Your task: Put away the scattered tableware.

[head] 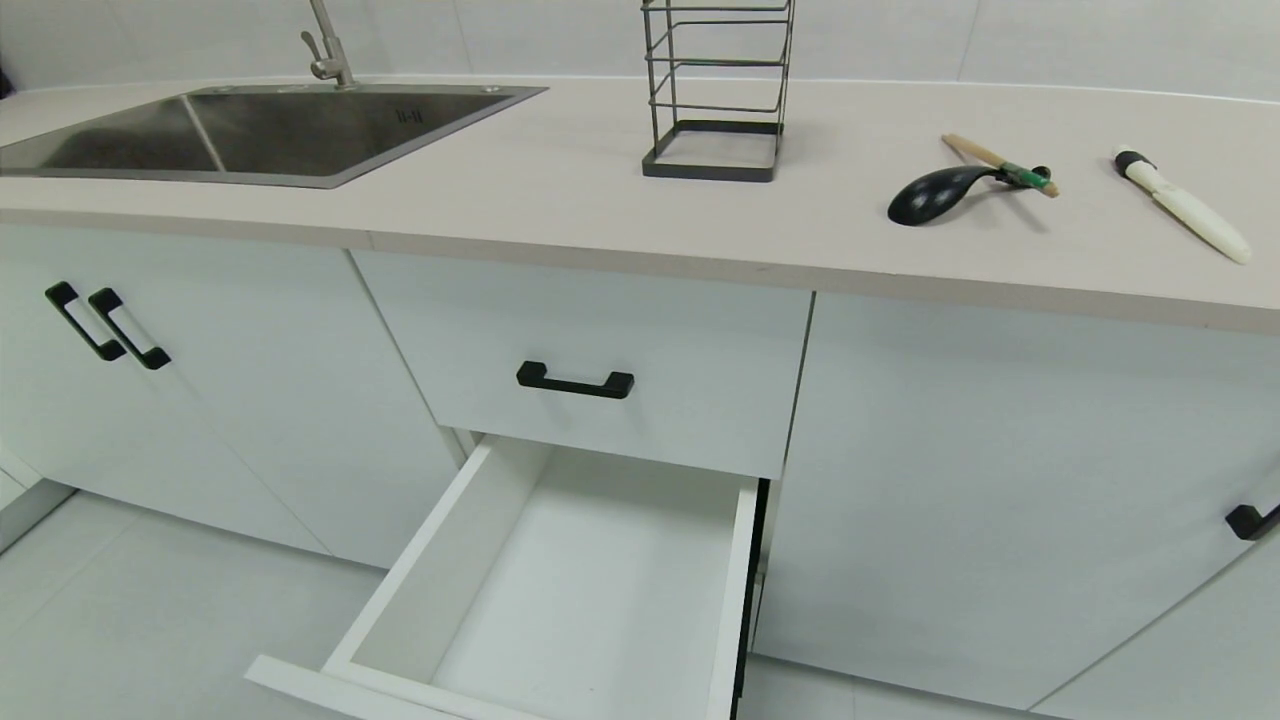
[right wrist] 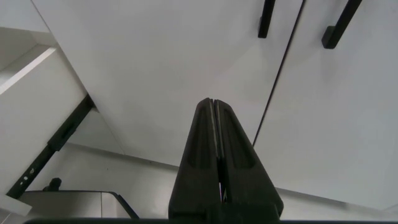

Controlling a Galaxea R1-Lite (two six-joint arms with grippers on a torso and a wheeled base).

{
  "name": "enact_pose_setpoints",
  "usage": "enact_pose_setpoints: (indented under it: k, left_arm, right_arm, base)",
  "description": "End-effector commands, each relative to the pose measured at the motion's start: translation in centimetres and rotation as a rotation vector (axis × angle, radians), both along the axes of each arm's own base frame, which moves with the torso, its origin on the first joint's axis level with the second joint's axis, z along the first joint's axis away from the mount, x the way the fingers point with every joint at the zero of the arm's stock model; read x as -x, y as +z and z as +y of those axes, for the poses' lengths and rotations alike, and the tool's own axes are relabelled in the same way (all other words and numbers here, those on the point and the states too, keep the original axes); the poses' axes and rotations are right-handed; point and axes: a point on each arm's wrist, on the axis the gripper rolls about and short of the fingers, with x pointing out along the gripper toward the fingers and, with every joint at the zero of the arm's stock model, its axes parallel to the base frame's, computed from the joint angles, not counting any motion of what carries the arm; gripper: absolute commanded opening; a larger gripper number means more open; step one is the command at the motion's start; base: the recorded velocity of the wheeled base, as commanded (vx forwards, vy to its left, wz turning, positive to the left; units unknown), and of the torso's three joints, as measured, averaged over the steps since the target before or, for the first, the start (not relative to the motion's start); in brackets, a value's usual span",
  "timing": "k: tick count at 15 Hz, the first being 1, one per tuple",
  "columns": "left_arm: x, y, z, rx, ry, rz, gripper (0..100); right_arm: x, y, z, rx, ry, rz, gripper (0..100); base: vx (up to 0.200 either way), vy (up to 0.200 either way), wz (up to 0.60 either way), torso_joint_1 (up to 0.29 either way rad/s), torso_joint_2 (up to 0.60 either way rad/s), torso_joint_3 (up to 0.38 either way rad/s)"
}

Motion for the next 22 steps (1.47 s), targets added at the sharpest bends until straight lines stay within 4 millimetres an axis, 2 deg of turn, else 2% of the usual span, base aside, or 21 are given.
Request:
enact_pose_setpoints:
  k: [1,4,9,13,16,20,22]
  left_arm:
    - [-0.01,0.01,0.0,0.0,0.001,0.001,100]
    - [-0.01,0.01,0.0,0.001,0.001,0.001,100]
    - [-0.01,0.01,0.0,0.001,0.001,0.001,100]
    - [-0.01,0.01,0.0,0.001,0.001,0.001,100]
    - [-0.01,0.01,0.0,0.0,0.001,0.001,100]
    - [-0.01,0.01,0.0,0.003,-0.001,0.001,100]
    - [-0.01,0.01,0.0,0.003,0.001,0.001,100]
  right_arm:
    - [0.0,0.0,0.0,0.001,0.0,0.0,0]
    - [0.0,0.0,0.0,0.001,0.0,0.0,0]
    - [0.0,0.0,0.0,0.001,0.0,0.0,0]
    - [0.0,0.0,0.0,0.001,0.0,0.0,0]
    - [0.0,0.0,0.0,-0.001,0.0,0.0,0]
    - [0.0,0.0,0.0,-0.001,0.0,0.0,0]
    - [0.0,0.0,0.0,-0.002,0.0,0.0,0]
  base:
    - [0.0,0.0,0.0,0.0,0.0,0.0]
    - [0.0,0.0,0.0,0.0,0.0,0.0]
    - [0.0,0.0,0.0,0.206,-0.11,-0.106]
    - [0.0,0.0,0.0,0.221,-0.6,-0.221]
    - [0.2,0.0,0.0,0.24,-0.52,-0.207]
    - [0.0,0.0,0.0,0.127,-0.49,-0.22]
    - [0.0,0.0,0.0,0.41,-0.49,-0.237]
